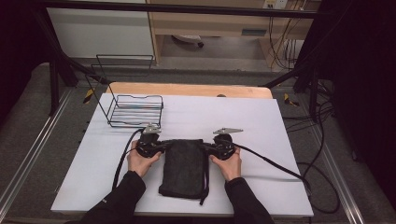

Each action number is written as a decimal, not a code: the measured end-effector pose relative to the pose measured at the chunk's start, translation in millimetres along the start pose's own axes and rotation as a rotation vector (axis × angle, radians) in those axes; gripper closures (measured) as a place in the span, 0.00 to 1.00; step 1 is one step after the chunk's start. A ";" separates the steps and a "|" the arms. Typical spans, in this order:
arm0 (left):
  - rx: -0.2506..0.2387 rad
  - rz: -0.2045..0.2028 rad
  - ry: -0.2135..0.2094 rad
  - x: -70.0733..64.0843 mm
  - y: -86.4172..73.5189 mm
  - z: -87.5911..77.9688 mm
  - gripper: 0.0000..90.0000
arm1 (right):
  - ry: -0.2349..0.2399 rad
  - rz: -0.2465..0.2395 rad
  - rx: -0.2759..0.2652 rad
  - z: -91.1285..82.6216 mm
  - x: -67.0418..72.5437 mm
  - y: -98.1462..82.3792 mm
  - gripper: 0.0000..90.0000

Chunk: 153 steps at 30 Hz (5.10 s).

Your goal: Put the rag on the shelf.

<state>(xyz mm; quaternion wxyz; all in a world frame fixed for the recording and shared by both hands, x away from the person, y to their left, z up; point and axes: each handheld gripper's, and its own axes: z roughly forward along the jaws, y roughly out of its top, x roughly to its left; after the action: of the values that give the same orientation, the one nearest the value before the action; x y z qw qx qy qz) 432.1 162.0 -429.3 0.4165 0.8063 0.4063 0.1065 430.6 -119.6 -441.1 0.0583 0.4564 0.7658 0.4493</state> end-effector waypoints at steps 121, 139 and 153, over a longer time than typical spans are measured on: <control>-0.638 0.021 0.134 22.1 75.9 -206.2 0.92 | -0.010 -0.359 -0.628 -58.4 154.0 136.9 0.89; -0.733 0.016 0.189 40.9 106.1 -240.7 0.92 | 0.002 -0.368 -0.705 -51.5 179.0 182.4 0.89; -0.777 0.035 0.223 44.9 136.8 -266.2 0.92 | 0.015 -0.363 -0.763 -56.8 192.0 220.7 0.89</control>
<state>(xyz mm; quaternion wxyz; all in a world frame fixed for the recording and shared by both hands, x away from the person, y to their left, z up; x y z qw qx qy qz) 402.9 307.0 -165.3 0.6418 0.5789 0.3649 0.3461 434.2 28.2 -182.4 0.2957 0.2564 0.6129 0.6864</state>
